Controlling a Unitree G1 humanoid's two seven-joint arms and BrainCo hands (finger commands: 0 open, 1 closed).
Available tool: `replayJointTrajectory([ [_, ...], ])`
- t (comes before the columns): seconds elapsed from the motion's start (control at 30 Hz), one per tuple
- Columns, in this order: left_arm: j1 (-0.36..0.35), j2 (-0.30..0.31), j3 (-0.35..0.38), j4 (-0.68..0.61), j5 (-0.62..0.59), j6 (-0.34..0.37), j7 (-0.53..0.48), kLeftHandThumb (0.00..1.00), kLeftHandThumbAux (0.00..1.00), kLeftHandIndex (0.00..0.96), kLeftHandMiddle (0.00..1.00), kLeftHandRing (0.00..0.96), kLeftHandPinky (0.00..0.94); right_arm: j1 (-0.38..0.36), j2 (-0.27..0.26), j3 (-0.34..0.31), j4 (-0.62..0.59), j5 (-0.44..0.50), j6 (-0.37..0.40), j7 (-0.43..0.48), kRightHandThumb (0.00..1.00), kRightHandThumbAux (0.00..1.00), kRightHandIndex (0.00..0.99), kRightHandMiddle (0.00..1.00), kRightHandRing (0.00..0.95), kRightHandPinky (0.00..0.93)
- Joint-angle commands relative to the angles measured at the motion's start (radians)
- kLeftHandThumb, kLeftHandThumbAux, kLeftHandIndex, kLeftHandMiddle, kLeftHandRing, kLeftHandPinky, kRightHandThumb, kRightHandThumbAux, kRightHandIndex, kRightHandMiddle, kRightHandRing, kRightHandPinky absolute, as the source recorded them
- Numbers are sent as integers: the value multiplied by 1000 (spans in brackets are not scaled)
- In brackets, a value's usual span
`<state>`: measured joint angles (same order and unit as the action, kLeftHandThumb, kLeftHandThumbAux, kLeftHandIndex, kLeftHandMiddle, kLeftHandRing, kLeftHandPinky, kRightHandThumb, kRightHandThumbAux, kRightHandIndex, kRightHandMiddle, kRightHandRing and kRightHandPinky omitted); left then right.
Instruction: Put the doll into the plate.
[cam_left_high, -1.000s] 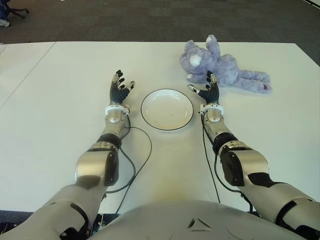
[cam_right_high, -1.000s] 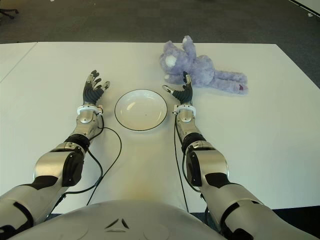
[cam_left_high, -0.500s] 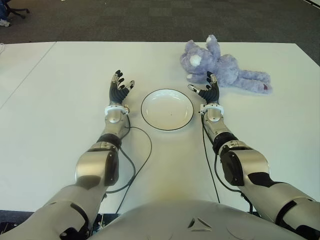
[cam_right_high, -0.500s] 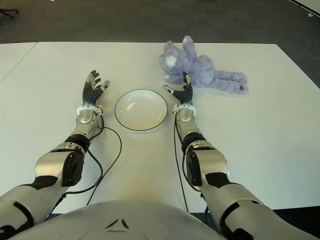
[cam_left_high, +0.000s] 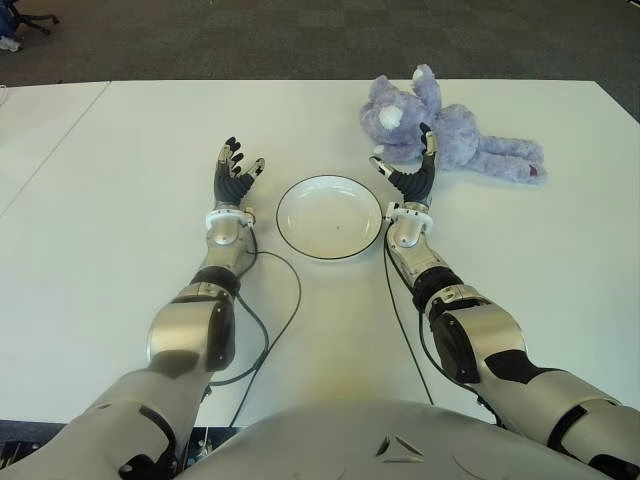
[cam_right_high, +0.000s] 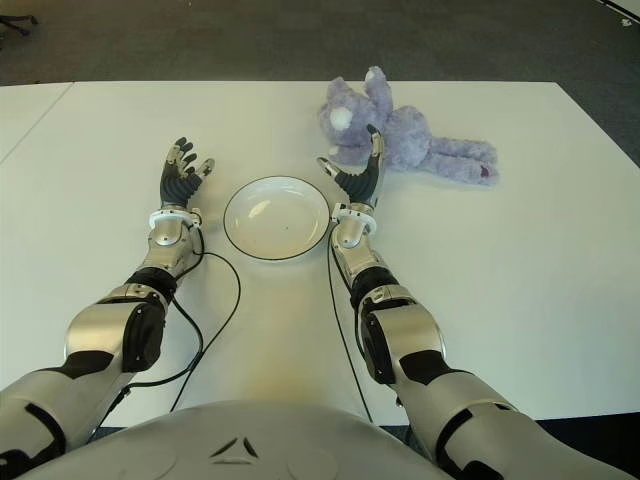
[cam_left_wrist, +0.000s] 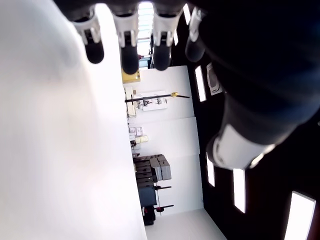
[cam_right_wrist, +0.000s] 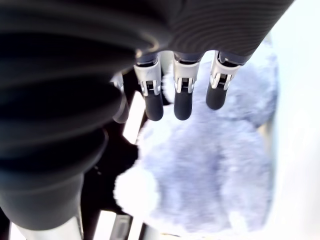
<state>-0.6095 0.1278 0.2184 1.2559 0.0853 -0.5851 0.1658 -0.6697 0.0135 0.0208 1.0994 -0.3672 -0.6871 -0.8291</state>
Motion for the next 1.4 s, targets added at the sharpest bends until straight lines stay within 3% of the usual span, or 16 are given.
replayJointTrajectory([
  [0.03,160,-18,-2,91,2,72,-12,270,746,48,105,116,165,-69,-36,-9,-72,-3,-72,-44,0,826,136,116,82,78],
  [0.13,160,-18,-2,91,1,72,-11,270,749,47,104,116,165,-78,-45,-11,-78,2,-78,-37,0,826,135,116,82,81],
  [0.23,161,-15,-2,92,1,72,-11,272,767,47,105,122,173,-170,-62,-23,-95,10,-106,-45,0,821,121,107,78,74],
  [0.4,161,-14,-2,93,1,75,-11,268,778,47,109,126,177,-239,-62,-33,-107,21,-142,-61,0,839,113,107,78,86],
  [0.63,161,-18,-1,93,0,73,-8,251,783,52,105,128,180,-303,-69,-55,-73,40,-175,-57,8,833,107,105,80,80],
  [0.9,159,-22,-4,94,4,77,-2,240,778,53,105,128,174,-358,-103,-49,-2,27,-157,-32,0,826,119,126,96,90],
  [1.23,159,-27,-7,95,8,80,6,248,757,63,104,126,149,-355,-182,-52,62,57,-107,143,0,813,114,112,85,80],
  [1.4,156,-29,-9,96,10,86,10,250,754,64,101,121,150,-379,-259,-65,140,96,-8,338,0,802,101,94,71,70],
])
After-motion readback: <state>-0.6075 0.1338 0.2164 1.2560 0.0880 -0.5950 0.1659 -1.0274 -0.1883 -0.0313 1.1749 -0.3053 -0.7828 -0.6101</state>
